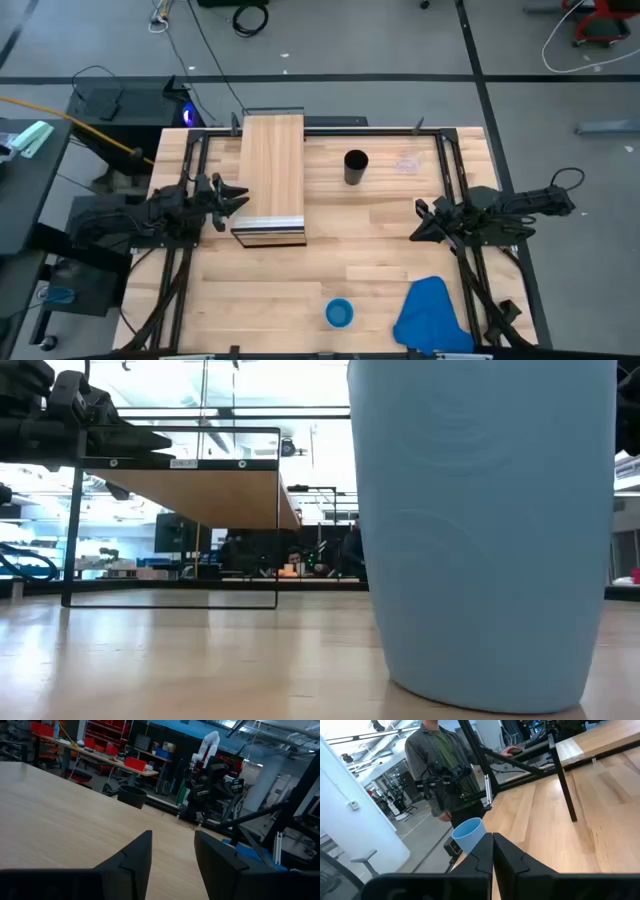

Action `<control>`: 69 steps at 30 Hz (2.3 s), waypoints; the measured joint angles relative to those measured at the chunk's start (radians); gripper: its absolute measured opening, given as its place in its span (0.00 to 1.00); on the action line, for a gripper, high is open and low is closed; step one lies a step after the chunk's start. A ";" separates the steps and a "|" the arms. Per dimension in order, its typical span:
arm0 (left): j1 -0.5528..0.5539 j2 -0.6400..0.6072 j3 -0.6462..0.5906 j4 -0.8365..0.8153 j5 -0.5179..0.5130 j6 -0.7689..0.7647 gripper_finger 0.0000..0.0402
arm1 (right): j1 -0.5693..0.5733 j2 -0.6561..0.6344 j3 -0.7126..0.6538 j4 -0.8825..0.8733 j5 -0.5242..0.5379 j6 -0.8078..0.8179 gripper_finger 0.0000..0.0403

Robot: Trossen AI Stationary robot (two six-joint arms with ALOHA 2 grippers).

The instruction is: Stack small to large cups/mugs on shelf

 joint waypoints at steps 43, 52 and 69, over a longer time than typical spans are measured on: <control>0.000 0.000 0.000 0.000 0.000 0.000 0.38 | 0.000 0.000 0.000 0.000 0.000 0.000 0.04; 0.000 0.000 0.000 0.000 0.000 0.000 0.38 | 0.000 0.000 0.000 0.000 0.000 0.000 0.04; 0.000 0.000 0.000 0.000 0.000 0.000 0.37 | 0.000 0.000 0.000 0.000 0.000 0.000 0.04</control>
